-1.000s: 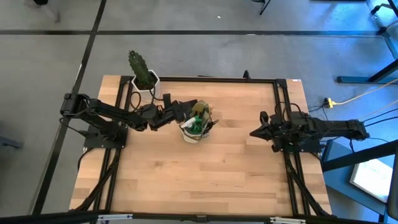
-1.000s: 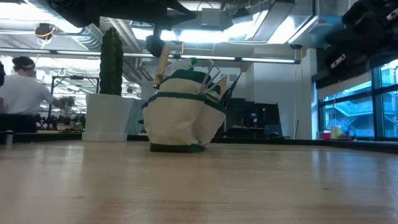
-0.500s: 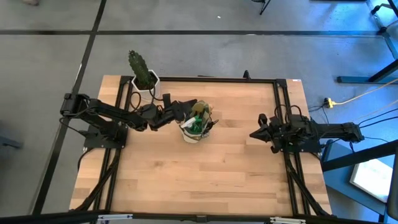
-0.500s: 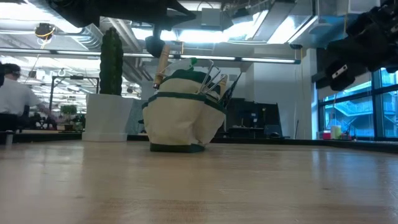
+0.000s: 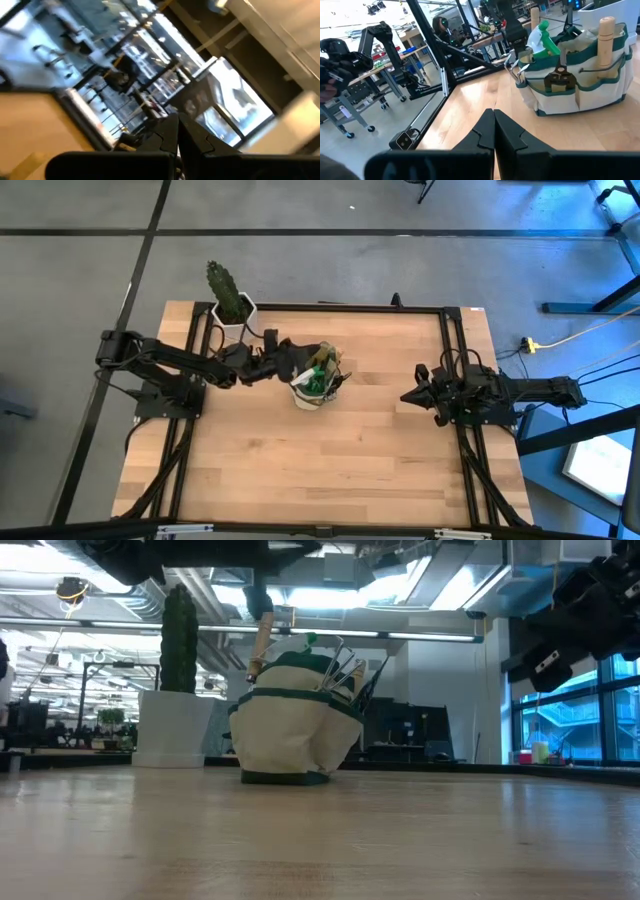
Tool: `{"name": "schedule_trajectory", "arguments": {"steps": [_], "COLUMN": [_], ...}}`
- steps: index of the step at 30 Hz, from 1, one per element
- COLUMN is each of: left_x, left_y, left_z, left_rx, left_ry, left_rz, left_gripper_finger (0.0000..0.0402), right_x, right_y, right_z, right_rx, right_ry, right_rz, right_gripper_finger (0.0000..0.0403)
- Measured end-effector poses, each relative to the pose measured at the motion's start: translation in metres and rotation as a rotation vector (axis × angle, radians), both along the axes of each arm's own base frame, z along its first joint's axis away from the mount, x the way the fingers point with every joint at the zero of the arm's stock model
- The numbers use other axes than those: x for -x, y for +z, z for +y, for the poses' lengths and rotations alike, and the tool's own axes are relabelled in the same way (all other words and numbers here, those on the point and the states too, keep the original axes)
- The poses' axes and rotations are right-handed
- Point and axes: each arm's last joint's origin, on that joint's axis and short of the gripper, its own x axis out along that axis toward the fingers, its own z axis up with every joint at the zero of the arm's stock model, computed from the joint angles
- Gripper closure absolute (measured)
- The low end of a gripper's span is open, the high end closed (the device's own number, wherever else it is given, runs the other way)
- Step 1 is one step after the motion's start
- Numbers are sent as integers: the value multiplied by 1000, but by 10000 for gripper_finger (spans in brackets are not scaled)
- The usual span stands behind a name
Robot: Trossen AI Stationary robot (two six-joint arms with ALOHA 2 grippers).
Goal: Pick & Place Garden tools in Gardening bag
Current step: Return to Home Position
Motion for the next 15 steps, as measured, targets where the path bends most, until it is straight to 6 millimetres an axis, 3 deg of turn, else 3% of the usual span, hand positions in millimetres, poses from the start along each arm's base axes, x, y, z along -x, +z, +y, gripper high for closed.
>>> {"name": "schedule_trajectory", "arguments": {"steps": [7,11,15], "left_x": [18,38,61], "left_y": [27,47,57], "left_z": [4,6,7], "left_rx": [-243,-355,-463], "left_ry": [-139,-215,-306], "left_rz": [-63,-103,-27], "left_gripper_finger": [399,399,399], "right_x": [0,0,0], "right_y": [0,0,0], "right_z": [0,0,0], "right_rx": [0,0,0], "right_ry": [-3,-3,-3], "right_rz": [0,0,0], "right_gripper_finger": [403,403,402]}}
